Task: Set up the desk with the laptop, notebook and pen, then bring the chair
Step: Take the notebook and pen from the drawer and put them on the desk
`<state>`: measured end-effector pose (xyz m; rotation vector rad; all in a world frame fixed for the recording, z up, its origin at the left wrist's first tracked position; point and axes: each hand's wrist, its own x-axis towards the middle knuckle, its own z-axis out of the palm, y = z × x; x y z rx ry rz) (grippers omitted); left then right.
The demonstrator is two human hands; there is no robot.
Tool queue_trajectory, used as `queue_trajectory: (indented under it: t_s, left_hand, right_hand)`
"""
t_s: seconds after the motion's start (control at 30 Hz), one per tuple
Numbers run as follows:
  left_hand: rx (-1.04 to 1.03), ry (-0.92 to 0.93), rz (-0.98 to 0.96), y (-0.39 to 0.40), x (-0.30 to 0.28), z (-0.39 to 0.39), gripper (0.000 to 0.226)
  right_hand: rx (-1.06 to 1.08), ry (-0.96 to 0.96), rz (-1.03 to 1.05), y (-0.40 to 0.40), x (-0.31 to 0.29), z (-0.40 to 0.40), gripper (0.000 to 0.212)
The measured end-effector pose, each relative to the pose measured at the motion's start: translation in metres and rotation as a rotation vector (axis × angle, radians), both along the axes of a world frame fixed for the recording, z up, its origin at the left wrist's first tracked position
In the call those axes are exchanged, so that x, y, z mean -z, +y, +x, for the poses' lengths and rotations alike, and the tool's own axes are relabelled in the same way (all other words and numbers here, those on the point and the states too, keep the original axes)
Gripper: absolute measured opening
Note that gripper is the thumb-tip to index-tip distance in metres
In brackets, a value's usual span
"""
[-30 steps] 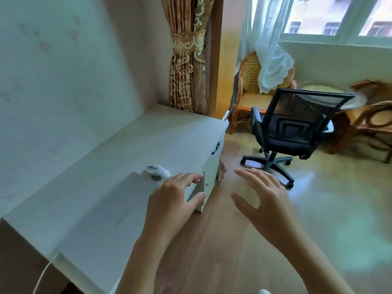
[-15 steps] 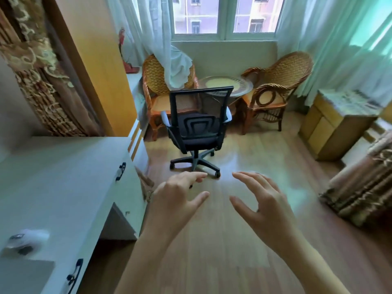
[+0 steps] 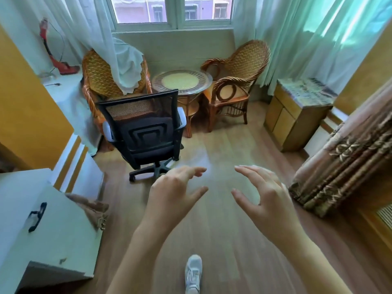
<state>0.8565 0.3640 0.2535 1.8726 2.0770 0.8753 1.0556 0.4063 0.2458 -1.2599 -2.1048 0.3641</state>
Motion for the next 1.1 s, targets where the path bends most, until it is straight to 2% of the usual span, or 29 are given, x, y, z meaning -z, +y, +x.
queue_trajectory:
  t_s: [0.4, 0.67, 1.1]
  left_hand:
    - [0.197, 0.031, -0.038, 0.289, 0.011, 0.000, 0.039]
    - [0.325, 0.043, -0.038, 0.462, 0.015, 0.027, 0.037]
    - [0.301, 0.038, -0.076, 0.741, 0.032, 0.101, 0.036]
  right_hand:
    - [0.183, -0.005, -0.044, 0.250, 0.009, 0.015, 0.048]
    - [0.307, 0.017, -0.097, 0.397, 0.008, 0.048, 0.046]
    - [0.314, -0.034, -0.128, 0.685, 0.025, 0.118, 0.043]
